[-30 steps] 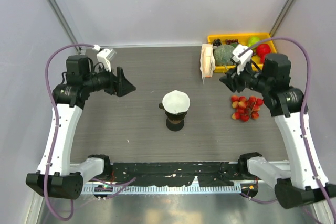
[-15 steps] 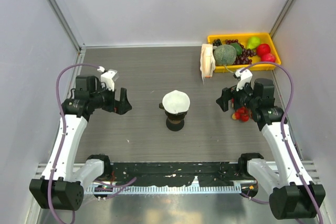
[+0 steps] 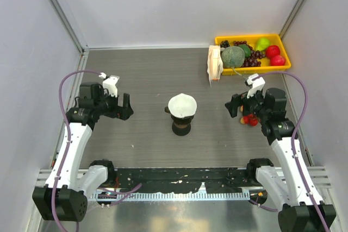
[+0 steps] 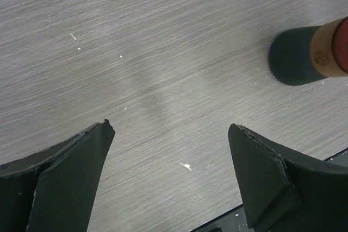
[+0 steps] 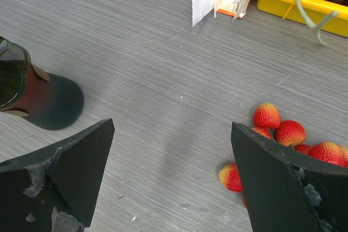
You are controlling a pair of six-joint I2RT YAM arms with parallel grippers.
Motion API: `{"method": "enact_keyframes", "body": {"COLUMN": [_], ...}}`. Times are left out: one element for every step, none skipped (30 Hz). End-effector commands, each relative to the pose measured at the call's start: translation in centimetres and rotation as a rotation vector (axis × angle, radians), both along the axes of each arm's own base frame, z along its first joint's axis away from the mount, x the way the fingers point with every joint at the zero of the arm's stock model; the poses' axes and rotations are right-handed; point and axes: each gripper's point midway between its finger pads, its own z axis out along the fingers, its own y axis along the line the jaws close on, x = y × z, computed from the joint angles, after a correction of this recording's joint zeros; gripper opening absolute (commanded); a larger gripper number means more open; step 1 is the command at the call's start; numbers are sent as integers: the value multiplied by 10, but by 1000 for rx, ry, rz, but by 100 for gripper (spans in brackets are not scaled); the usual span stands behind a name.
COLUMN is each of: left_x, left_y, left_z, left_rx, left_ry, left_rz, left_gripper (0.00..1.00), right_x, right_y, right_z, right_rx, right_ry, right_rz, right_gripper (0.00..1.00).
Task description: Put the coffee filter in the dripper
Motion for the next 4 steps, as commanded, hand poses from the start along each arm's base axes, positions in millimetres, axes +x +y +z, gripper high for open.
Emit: {"method": "enact_keyframes", "body": {"left_x": [14,14,14,14], "left_y": [6,7,8,9], "left_z": [16,19,22,25], "left_rx": [17,21,22,26], "left_ry": [-92,-107,-122,-139], "left_rz": [30,33,36,42], "left_gripper": [99,99,99,99], "right_x": [7,6,6,6], "right_y": [-3,-2,-2,-2], "right_z": [16,16,20,22], "right_rx": [7,9,8,9], "right_ry": [-70,-71,-85,-89], "right_rz": [-21,-20,-19,-20], "right_gripper": [95,96,96,95]}}
